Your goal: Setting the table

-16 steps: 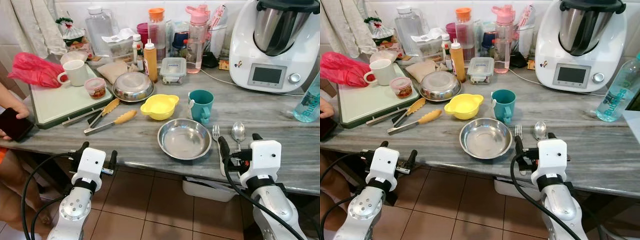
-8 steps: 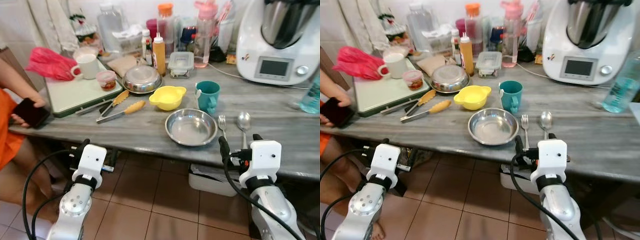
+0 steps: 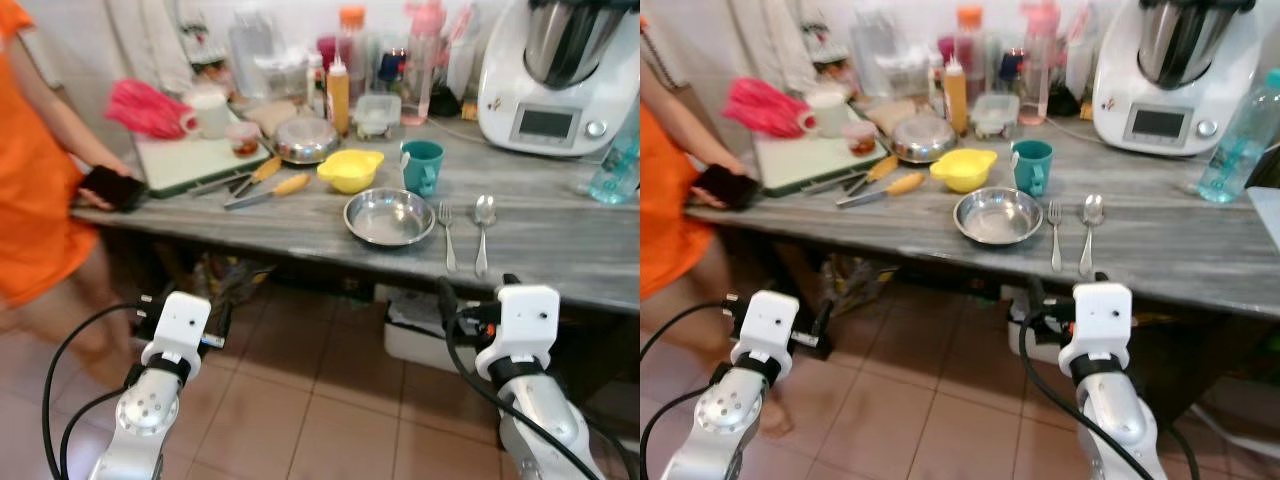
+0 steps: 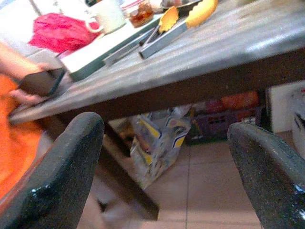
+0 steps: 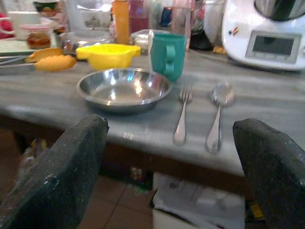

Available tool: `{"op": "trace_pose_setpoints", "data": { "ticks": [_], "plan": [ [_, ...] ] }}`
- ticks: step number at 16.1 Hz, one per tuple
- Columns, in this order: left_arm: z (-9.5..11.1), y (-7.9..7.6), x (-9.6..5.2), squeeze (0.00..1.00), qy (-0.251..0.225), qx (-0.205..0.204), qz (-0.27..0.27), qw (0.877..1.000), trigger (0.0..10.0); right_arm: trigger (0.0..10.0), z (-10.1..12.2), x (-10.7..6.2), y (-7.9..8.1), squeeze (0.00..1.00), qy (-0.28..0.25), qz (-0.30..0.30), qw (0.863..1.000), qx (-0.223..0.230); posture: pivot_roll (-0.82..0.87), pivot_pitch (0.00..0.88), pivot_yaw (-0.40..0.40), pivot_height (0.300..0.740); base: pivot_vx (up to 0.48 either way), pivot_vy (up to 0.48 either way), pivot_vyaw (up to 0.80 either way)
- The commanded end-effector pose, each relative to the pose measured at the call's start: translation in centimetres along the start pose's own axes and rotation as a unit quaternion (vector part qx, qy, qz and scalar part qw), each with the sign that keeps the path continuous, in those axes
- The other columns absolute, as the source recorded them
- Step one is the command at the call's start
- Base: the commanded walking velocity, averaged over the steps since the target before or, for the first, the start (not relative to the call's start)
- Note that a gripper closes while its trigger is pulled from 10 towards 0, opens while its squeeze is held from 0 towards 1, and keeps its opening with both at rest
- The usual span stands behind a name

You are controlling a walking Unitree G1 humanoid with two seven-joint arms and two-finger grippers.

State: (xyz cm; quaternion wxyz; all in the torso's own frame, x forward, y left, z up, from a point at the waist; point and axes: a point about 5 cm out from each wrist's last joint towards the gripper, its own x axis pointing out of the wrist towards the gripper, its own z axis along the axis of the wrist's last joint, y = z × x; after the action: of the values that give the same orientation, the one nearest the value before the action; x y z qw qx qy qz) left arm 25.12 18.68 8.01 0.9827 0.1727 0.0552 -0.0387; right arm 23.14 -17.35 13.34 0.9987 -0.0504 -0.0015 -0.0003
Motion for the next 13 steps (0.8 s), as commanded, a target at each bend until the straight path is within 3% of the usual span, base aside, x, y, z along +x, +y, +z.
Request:
{"op": "trace_pose_setpoints", "data": {
  "ticks": [1,3,8,13],
  "plan": [
    [-0.2,-0.2,0.2,0.00,0.003,-0.008,-0.002,1.000,10.0,10.0,-0.1,0.2,-0.2,0.00,0.002,0.000,1.000,-0.001,-0.16,0.000,0.089,0.740,0.000,0.000,0.00],
    [-0.2,-0.3,0.8,0.00,0.002,-0.008,-0.002,1.000,10.0,10.0,-0.2,0.6,-0.1,0.00,0.002,0.002,1.000,0.000,-0.17,0.000,0.094,0.740,-0.480,0.000,0.00],
    [-0.1,-0.9,1.9,0.00,-0.005,-0.012,-0.009,1.000,10.0,10.0,-1.6,0.5,-0.1,0.00,0.022,0.001,1.000,0.005,-0.17,0.000,0.092,0.740,0.000,0.000,0.00],
    [-1.5,-3.0,3.4,0.00,0.025,-0.017,-0.034,0.999,10.0,10.0,-4.8,0.3,-0.1,0.00,0.072,0.006,0.997,0.009,-0.18,0.000,0.090,0.740,0.000,0.000,0.00]
  ]
}}
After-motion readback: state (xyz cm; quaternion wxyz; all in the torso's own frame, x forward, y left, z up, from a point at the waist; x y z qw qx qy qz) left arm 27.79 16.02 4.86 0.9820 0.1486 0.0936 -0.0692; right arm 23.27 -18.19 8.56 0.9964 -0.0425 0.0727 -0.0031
